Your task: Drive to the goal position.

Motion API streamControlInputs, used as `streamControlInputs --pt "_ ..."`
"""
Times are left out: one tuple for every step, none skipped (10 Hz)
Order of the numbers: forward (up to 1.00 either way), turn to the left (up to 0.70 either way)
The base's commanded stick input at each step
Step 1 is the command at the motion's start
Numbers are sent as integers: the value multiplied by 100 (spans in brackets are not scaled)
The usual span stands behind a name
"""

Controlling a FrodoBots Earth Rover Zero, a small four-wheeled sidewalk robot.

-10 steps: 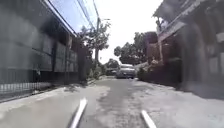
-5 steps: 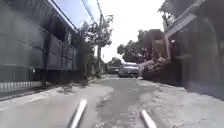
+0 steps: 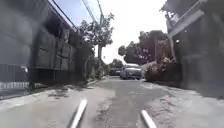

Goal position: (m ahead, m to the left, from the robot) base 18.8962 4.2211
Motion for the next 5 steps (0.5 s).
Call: streamControlInputs --pt "100 -6" --pt "100 -5" --pt "100 -5" --pt "100 -5" --pt "100 -5"
